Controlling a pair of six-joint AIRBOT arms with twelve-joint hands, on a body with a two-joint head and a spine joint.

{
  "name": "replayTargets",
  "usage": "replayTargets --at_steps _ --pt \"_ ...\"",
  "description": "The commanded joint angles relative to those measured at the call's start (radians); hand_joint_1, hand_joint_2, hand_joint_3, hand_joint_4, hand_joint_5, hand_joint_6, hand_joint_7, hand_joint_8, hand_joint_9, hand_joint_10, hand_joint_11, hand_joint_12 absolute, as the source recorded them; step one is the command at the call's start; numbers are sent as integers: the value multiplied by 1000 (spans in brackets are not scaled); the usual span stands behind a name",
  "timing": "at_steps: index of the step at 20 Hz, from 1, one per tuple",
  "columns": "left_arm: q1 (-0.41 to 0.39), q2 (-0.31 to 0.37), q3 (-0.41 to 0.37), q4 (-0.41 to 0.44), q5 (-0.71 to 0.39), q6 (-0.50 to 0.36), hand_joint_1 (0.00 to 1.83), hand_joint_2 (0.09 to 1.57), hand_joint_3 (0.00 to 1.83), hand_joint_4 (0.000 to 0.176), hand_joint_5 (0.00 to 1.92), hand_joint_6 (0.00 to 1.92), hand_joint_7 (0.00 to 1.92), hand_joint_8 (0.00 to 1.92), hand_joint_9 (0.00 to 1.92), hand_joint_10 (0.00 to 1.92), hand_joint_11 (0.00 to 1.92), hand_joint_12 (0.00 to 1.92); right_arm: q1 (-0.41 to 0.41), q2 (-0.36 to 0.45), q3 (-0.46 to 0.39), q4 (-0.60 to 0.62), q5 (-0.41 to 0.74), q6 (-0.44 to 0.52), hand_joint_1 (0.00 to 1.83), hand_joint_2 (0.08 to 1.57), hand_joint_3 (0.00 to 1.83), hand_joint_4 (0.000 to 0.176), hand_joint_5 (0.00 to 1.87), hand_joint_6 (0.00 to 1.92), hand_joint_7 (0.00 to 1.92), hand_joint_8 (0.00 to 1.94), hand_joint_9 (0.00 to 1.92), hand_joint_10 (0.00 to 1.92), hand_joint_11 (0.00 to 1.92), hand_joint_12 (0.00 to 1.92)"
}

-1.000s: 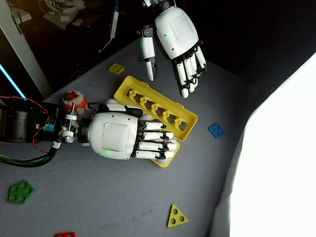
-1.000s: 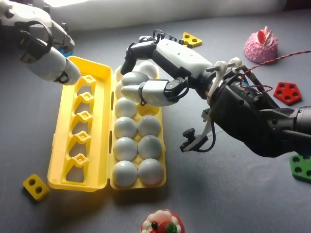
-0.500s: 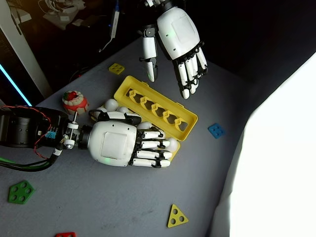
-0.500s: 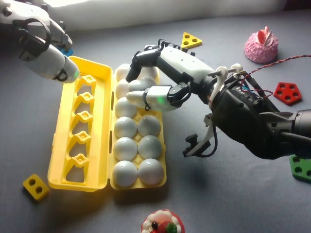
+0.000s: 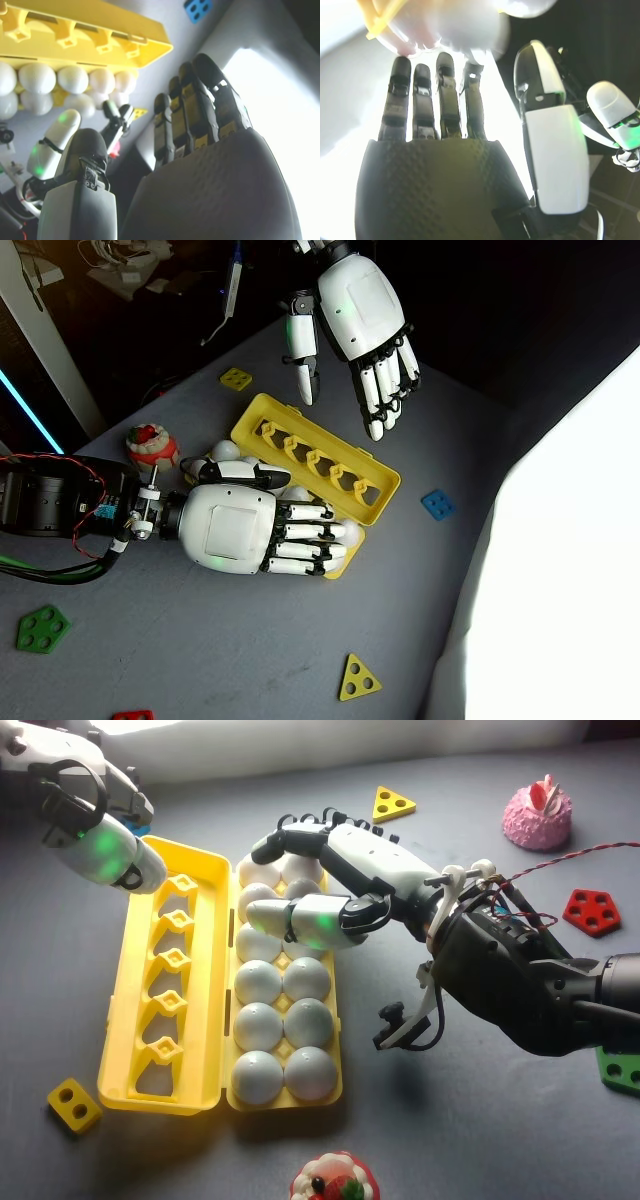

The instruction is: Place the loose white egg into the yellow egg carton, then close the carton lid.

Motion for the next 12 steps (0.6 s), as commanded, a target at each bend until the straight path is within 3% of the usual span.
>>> replayTargets --at_steps 1,2,3,4,5,6,12 --pt "-7 0 -1 53 -55 5 370 1274 1 48 250 3 287 3 339 4 0 1153 3 3 1 -33 95 9 712 1103 0 0 393 457 305 1 52 240 0 729" --pt "-7 0 1 50 -57 5 370 1274 1 48 253 4 285 2 336 3 0 1151 3 3 1 -33 95 9 677 1070 0 0 291 325 255 0 64 230 0 826" --pt "-7 0 2 48 -57 5 370 1274 1 48 253 4 285 2 336 3 0 1151 3 3 1 -33 95 9 677 1070 0 0 291 325 255 0 64 230 0 826" --pt "-7 0 3 44 -57 5 375 1273 1 46 253 4 279 0 330 0 0 1136 6 3 1 -33 97 10 637 968 0 21 81 158 160 0 42 212 0 925" --pt "-7 0 4 42 -57 5 372 1272 0 45 259 6 289 3 341 5 0 1140 9 3 1 -34 97 10 584 914 0 29 4 10 95 0 24 197 0 971" --pt "-6 1 6 36 -56 5 371 1272 0 45 258 5 291 3 338 3 0 1138 14 7 1 -59 96 25 562 909 0 34 0 0 40 2 7 136 0 854" --pt "-5 0 11 19 -32 -8 403 1266 0 40 266 5 278 1 337 3 0 1133 34 126 -81 -227 95 33 544 915 1 25 0 0 56 2 5 93 0 728"
